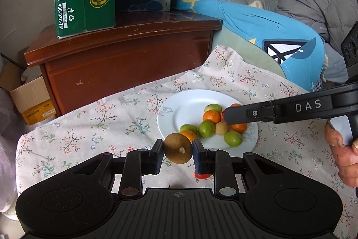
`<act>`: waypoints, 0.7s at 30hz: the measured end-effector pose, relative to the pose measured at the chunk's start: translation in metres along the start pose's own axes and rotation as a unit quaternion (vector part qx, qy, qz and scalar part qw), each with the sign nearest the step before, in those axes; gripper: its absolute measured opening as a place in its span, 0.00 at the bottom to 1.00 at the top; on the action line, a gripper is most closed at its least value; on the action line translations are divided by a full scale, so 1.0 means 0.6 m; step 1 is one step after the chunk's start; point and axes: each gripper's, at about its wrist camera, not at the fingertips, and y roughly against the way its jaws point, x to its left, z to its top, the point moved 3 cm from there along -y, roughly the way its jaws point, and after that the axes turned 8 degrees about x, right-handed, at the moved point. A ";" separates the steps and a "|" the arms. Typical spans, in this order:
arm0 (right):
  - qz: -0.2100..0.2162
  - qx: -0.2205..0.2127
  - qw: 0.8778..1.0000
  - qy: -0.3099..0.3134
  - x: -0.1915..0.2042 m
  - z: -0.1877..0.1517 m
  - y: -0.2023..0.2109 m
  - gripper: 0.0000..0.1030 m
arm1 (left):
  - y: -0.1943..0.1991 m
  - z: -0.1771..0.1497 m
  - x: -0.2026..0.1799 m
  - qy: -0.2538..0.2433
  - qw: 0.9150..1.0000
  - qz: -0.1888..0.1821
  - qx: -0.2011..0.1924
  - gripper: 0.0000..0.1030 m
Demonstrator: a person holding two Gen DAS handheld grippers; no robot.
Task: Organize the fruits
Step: 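Carry the kiwi and cherry tomato onto the plate and open both tools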
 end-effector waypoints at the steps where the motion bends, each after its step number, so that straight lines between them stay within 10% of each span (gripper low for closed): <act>1: -0.001 -0.004 1.000 -0.002 -0.004 0.005 0.004 0.28 | -0.001 0.003 -0.002 0.000 1.000 -0.001 -0.002 0.24; 21: -0.055 -0.034 0.994 -0.091 -0.145 0.074 -0.015 0.28 | -0.076 0.030 -0.070 -0.003 1.000 -0.024 0.012 0.24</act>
